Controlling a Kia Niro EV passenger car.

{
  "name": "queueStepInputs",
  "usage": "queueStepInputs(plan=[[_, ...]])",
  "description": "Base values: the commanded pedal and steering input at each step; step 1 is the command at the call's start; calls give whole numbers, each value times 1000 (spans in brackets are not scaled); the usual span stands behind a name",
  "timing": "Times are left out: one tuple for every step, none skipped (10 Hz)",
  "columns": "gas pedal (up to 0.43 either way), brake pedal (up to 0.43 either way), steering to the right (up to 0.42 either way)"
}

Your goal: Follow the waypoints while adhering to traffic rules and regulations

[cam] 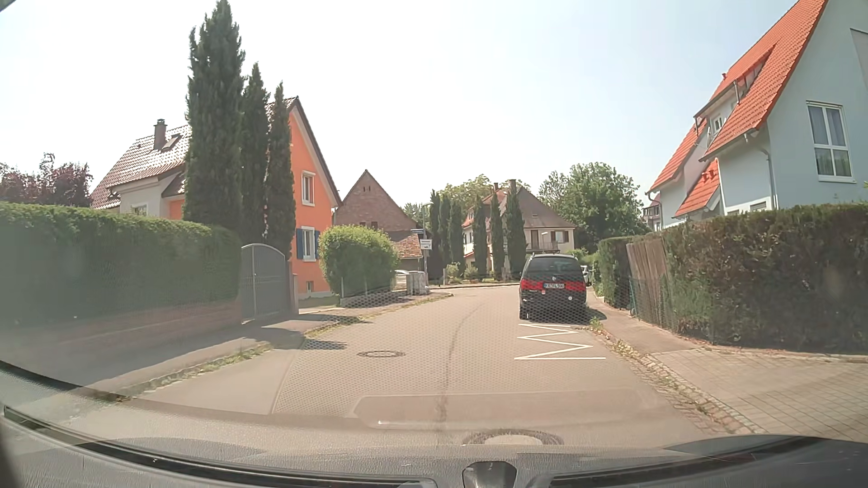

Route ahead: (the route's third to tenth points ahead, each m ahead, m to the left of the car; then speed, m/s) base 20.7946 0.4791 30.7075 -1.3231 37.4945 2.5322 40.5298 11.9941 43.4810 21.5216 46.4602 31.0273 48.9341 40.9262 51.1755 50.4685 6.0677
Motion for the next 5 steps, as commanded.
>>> queueStepInputs(plan=[[8,0,-4],[8,0,-4],[8,0,-4],[8,0,-6],[8,0,-8]])
